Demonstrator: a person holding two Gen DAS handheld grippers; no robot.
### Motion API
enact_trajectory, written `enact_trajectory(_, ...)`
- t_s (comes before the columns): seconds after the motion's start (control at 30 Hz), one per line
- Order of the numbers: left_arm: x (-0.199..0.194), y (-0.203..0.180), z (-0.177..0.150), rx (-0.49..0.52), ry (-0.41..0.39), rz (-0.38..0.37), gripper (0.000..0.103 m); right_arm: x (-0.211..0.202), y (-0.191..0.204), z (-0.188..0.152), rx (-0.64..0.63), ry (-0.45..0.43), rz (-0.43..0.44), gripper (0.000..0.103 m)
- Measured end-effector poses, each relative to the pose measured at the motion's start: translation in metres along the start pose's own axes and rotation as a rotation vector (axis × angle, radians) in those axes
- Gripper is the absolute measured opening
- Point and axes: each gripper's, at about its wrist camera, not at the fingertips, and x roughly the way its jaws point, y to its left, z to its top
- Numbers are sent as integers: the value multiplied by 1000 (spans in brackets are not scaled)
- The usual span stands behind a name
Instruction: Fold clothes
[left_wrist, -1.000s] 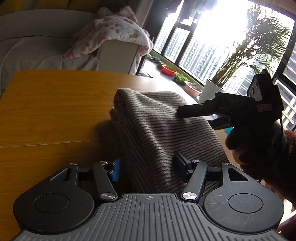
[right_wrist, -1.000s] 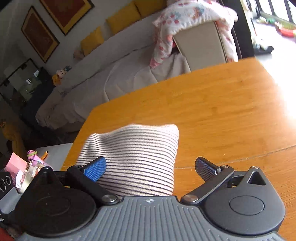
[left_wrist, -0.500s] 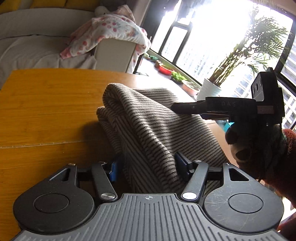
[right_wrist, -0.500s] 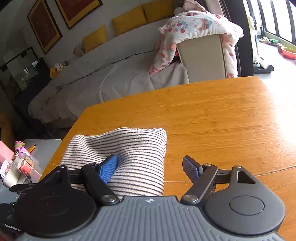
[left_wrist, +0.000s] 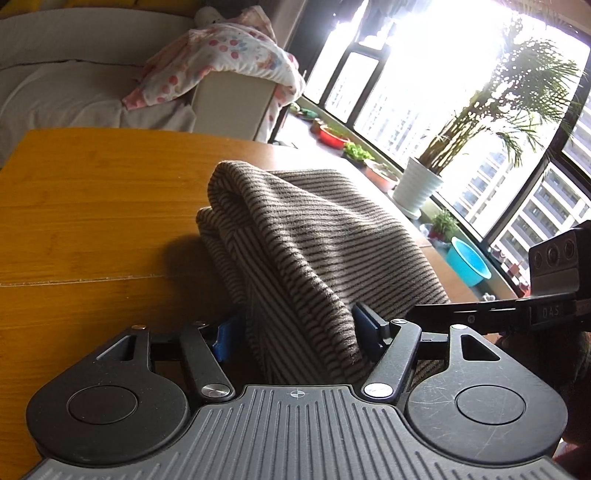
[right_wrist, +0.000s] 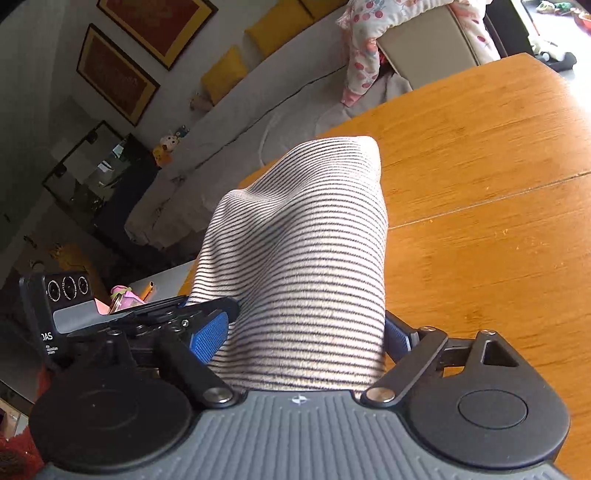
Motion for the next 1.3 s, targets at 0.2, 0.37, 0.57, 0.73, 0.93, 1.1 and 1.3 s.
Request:
enact_trajectory(0.2, -3, 4, -1, -13, -4, 9, 73, -16, 29, -1, -125, -30, 11, 82)
enact_trajectory(0.37, -1, 1, -2, -8, 0, 11, 78, 0, 23, -16, -159, 30, -134, 78)
enact_trajectory(0.57, -2, 0, -3, -2, -1, 29, 83, -5, 21, -16, -159, 14, -119, 78)
enact_trajectory(0.73, -3, 2, -3, 2, 0, 27, 83, -12, 8, 6, -74, -48, -55, 88)
enact_trajectory(0.93, -2, 3, -5, 2, -2, 19, 83, 15, -5, 30, -45, -44, -75, 92)
enact_trajectory(1.1, 0, 6, -4, -5, 0, 14, 83, 33, -3, 33, -6, -12, -37, 72)
enact_trajectory(1.3, -3, 14, -4, -17, 1, 5, 90, 8, 8, 35, -57, -92, 38, 60)
